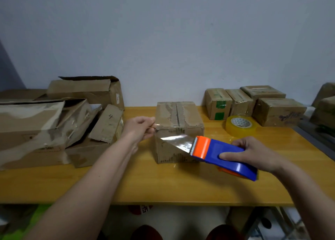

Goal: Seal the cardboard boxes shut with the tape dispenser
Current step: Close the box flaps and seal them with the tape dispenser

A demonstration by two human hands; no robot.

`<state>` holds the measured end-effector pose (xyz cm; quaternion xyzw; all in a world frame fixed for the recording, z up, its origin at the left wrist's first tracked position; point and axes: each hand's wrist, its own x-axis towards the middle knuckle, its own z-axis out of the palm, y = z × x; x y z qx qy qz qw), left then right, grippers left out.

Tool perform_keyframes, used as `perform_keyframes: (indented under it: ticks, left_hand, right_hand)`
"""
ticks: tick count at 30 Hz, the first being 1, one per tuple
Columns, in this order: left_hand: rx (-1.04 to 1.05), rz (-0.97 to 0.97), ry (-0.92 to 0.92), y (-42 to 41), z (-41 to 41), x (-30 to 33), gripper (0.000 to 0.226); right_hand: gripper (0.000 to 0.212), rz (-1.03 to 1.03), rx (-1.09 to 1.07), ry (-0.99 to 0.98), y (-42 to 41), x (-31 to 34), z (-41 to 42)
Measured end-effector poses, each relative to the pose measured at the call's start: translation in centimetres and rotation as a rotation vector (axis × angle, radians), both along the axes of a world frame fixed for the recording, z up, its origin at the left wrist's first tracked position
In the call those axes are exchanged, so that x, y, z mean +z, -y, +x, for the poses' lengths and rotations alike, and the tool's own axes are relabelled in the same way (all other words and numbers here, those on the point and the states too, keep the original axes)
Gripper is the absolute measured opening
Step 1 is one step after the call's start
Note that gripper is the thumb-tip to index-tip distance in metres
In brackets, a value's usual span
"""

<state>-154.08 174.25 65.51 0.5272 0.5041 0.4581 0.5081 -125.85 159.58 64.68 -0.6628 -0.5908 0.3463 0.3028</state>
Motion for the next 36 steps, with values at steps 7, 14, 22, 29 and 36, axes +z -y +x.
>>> perform_keyframes:
  ticks: [7, 14, 22, 29, 36]
  left_hand:
    - [0.318, 0.105, -0.025, -0.1, 0.6, -1.3, 0.012]
    - [0.43, 0.177, -0.02, 0.4, 2.6, -3.6, 0.011]
    - [0.479, 0.141, -0.167, -0.7, 3.7, -4.5, 0.014]
    - [0.446, 0.267, -0.458, -1.7, 3.1, -5.5, 0.05]
    - [0.31, 0.178, -0.97, -1.2, 2.3, -5.1, 0.039]
  right_hand:
    - [0.054, 0.092, -0.044, 0.178, -1.1, 2.2, -0.2]
    - [0.07, 0.325, -0.339, 0.356, -2.8, 3.5, -0.6]
    - [0.077, 0.301, -0.295, 0.548, -5.7, 6.2, 0.3]
    - [0.079, 0.24, -0.269, 0.518, -7.0, 4.9, 0.9]
    - [0.08, 0.259, -0.252, 0.513, -7.2, 4.7, 1.5]
